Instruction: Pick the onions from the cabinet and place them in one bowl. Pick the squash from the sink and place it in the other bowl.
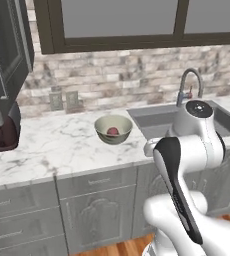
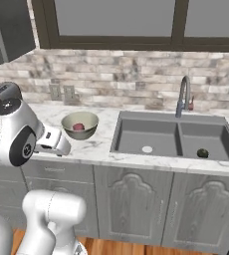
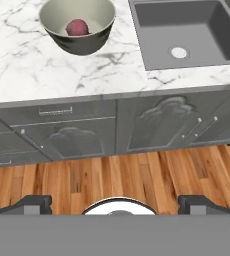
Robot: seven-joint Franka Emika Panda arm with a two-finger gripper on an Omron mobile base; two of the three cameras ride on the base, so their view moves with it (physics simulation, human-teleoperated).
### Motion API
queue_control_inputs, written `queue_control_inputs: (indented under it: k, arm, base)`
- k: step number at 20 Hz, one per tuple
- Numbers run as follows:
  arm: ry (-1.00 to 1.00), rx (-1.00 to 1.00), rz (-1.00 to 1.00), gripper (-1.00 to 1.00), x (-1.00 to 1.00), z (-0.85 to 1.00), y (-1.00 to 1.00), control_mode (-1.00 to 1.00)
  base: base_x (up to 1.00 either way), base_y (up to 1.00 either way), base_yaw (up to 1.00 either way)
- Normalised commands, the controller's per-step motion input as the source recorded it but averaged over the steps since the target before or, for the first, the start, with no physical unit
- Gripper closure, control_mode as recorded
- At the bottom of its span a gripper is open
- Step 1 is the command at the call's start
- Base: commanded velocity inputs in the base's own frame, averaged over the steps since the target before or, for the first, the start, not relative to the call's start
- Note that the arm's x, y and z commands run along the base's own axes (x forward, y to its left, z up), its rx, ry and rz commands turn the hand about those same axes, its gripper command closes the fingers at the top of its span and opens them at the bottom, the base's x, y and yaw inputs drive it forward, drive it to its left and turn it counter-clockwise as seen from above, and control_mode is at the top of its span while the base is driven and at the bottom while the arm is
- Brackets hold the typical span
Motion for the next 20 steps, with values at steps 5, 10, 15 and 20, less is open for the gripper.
queue_control_inputs:
  k: [5, 10, 15, 20]
  arm:
    - [0.0, 0.0, 0.0, -1.0, 0.0, 0.0, 0.0, 1.0]
    - [0.0, 0.0, 0.0, -1.0, 0.0, 0.0, 0.0, 1.0]
    - [0.0, 0.0, 0.0, -1.0, 0.0, 0.0, 0.0, 1.0]
    - [0.0, 0.0, 0.0, -1.0, 0.0, 0.0, 0.0, 1.0]
  base:
    - [-0.34, 0.09, 0.0]
    - [-0.16, 0.36, -0.03]
    - [-0.24, 0.41, -0.09]
    - [-0.33, 0.52, -0.06]
